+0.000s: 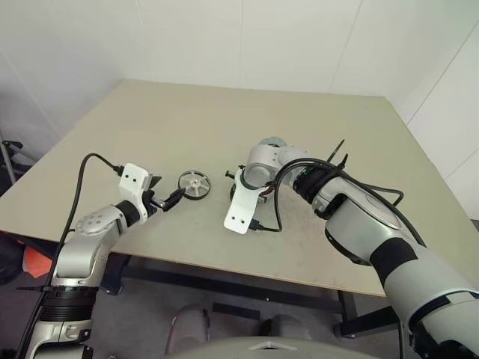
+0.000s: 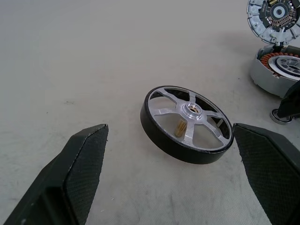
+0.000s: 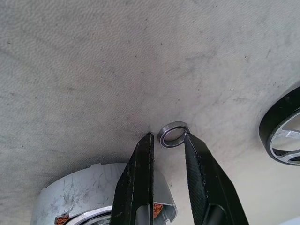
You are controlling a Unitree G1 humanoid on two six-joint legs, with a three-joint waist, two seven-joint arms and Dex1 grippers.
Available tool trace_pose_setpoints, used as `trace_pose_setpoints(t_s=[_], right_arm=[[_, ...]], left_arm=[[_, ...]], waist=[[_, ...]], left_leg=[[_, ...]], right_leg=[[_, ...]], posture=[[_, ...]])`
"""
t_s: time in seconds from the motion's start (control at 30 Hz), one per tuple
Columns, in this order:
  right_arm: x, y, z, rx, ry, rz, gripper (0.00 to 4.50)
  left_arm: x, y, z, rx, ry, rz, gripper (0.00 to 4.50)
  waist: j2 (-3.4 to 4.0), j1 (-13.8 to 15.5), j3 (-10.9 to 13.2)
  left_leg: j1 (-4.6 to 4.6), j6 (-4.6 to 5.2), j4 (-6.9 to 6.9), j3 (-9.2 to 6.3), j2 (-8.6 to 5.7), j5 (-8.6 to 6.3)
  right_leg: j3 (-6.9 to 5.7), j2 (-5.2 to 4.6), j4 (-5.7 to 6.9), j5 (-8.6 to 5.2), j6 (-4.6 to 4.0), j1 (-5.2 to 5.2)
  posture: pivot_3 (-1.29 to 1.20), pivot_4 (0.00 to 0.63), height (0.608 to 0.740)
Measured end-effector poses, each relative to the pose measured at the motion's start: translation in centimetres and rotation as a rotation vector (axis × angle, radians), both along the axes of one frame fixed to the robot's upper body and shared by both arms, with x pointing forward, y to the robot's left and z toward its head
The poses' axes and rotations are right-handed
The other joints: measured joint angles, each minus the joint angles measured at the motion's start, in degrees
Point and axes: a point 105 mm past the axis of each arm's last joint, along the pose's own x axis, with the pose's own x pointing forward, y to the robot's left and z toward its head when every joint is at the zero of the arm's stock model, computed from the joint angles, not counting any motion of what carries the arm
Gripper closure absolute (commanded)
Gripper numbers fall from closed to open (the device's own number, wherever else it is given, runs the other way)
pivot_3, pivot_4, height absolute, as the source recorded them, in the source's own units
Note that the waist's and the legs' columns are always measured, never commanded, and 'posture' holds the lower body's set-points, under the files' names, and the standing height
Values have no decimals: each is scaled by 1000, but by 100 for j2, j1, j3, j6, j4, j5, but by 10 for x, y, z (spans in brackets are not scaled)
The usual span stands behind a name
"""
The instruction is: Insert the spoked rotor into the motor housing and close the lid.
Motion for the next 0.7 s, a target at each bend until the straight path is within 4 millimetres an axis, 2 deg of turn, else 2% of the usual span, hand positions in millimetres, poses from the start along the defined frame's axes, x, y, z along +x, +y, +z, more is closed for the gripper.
trace_pose_setpoints(t_s=[0.47,0.57,0.67,0.7], right_arm=[[0,10,1,-10,0,-9,3387],[0,14,2,-5,-3,-8,2795],[1,19,4,14,-13,-1,1910],[1,20,5,20,-16,2,1910]], left_arm=[[-2,1,-3,-2,6,10,0],[-2,0,-3,-1,5,12,0],[-3,-1,-1,1,-4,9,0],[-3,-1,0,1,-5,8,0]], waist=[[-6,-70,-4],[-5,-106,-3],[-4,-110,-3],[-4,-111,-3]], left_leg=[[4,-1,-8,0,4,-1],[3,-2,-10,0,4,-1],[2,-1,-11,0,3,-1],[1,-2,-11,0,2,-1]], right_leg=[[13,14,0,-1,1,-11],[15,15,1,-1,1,-14],[17,14,-1,-1,0,-14],[17,14,-1,-1,0,-16]], posture=[[0,0,740],[0,0,740],[0,0,740],[0,0,740]])
